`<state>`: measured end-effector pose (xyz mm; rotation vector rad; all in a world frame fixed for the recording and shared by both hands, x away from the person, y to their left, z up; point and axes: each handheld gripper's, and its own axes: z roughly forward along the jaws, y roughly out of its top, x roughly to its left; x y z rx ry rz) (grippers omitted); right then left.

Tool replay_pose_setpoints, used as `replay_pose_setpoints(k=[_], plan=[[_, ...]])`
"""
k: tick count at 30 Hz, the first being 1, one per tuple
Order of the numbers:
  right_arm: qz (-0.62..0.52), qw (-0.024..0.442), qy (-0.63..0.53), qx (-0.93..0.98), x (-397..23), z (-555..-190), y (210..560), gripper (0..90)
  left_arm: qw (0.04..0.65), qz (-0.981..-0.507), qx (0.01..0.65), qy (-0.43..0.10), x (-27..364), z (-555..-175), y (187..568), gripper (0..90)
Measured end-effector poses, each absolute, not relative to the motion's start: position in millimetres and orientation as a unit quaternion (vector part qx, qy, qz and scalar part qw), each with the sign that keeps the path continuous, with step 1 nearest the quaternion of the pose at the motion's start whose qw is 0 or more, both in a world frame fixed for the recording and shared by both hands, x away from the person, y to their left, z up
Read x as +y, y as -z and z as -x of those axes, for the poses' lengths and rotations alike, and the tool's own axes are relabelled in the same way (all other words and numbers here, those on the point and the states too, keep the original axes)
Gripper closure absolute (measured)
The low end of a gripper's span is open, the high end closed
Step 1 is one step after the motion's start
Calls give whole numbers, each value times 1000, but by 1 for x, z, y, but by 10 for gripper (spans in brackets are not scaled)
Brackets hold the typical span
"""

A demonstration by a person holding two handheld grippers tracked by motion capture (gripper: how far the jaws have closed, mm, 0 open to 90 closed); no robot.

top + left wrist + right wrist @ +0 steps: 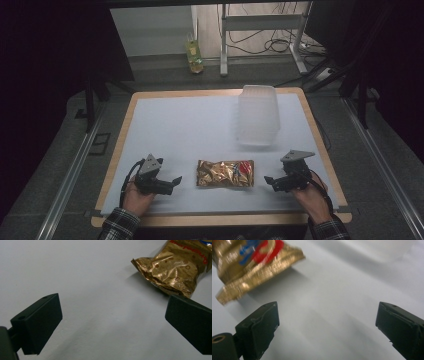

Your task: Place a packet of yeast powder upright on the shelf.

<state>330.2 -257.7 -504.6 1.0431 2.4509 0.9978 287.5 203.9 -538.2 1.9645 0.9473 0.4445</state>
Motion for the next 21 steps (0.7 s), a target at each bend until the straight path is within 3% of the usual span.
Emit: replay_pose_setpoints(k=[21], plan=[[-313, 150, -337, 875, -256, -331, 508, 36, 438, -796, 387, -159, 197, -289, 538, 7]])
